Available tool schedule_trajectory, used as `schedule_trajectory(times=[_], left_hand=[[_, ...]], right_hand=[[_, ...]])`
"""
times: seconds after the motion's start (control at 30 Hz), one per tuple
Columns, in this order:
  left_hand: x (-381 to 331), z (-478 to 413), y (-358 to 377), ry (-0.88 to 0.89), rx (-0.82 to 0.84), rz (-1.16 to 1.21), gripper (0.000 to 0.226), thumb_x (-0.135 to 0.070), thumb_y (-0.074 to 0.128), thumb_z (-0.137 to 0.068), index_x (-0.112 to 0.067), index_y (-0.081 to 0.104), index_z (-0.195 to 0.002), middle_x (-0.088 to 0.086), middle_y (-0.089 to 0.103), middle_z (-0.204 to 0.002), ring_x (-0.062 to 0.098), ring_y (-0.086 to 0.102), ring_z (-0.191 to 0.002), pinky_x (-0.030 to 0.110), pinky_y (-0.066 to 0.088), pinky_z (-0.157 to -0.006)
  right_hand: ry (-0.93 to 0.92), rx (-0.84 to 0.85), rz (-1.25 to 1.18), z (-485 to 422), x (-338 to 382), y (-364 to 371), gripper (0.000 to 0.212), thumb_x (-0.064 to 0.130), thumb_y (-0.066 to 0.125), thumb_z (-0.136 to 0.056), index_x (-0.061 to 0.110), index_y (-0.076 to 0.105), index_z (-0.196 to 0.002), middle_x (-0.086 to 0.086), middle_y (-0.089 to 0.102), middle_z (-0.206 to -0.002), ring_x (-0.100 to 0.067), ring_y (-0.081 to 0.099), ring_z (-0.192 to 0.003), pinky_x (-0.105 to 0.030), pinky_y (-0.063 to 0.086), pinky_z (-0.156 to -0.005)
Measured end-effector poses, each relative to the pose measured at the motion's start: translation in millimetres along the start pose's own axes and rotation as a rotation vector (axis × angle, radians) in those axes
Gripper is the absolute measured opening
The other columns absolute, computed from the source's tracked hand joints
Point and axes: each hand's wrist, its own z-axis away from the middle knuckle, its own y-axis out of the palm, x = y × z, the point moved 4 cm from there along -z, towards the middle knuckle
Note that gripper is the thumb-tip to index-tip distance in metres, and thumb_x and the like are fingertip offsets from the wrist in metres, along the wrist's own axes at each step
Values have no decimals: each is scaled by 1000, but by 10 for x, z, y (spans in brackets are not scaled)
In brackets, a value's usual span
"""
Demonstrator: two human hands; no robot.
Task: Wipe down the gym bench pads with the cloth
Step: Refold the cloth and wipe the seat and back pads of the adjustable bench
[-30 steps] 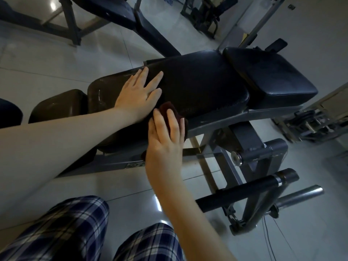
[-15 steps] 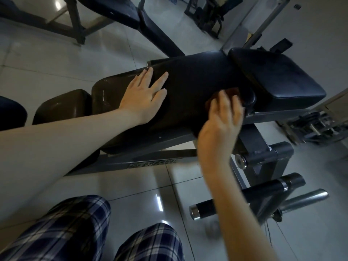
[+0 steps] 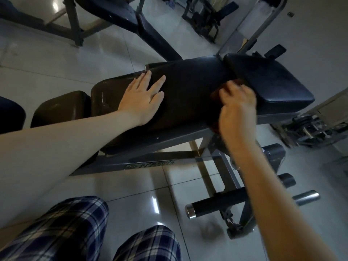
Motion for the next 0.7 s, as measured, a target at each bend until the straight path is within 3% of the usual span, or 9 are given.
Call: schedule_trajectory(times=[0.13,0.2,0.27,0.37,0.43,0.53,0.7], left_hand=[[-32,4,-14,-4,-3,-24,51,-43,17,-107,-34,11,-157,9,0,-166,21,-3,-152,32,-6,-119],[-23,14,-9,2,-2,-45,51,-43,17,-107,-33,9,-157,9,0,-166,22,-3,-152,32,-6,-119],[-14,10,-7,1,1,-41,51,-43,17,-107,-33,9,-157,10,0,-166,23,-3,-152,32,-6,-119],[-23,3,-8,-7,2,-41,51,-41,17,-108,-32,9,-157,10,0,-166,23,-2,-152,31,-6,-119],[-20,8,-7,-10,2,-19,51,-40,17,-108,-33,10,-157,9,0,-166,21,-3,-152,31,-6,-119],[-14,-3,9,-19,-26,-9,51,-42,17,-108,-34,11,-157,8,0,-166,20,-3,-152,32,-5,-120],[13,-20,37,-13,-38,-26,50,-39,18,-108,-34,10,-156,7,0,-166,19,-3,-152,27,-9,-116]], right_hand=[[73,-139,-152,-436,-6,-375,43,3,35,-100,10,49,-139,-5,38,-152,-22,27,-144,-22,14,-114],[-95,-52,-120,-532,327,-234,45,3,36,-99,12,47,-141,-6,34,-154,-22,24,-145,-26,12,-117],[-254,184,-87,-479,604,74,45,9,38,-99,17,44,-143,-5,29,-157,-22,19,-147,-37,12,-122],[-280,392,-79,-275,703,242,45,16,36,-101,20,40,-146,-1,21,-161,-20,10,-149,-36,5,-120],[-330,417,-63,-53,690,171,48,18,31,-101,18,35,-149,-2,17,-162,-21,7,-150,-34,1,-118],[-455,398,34,241,696,130,58,27,26,-94,13,31,-150,-9,16,-161,-28,8,-150,-45,8,-121],[-351,384,118,-187,777,334,54,22,37,-101,17,23,-153,-7,7,-163,-25,0,-150,-42,4,-120]])
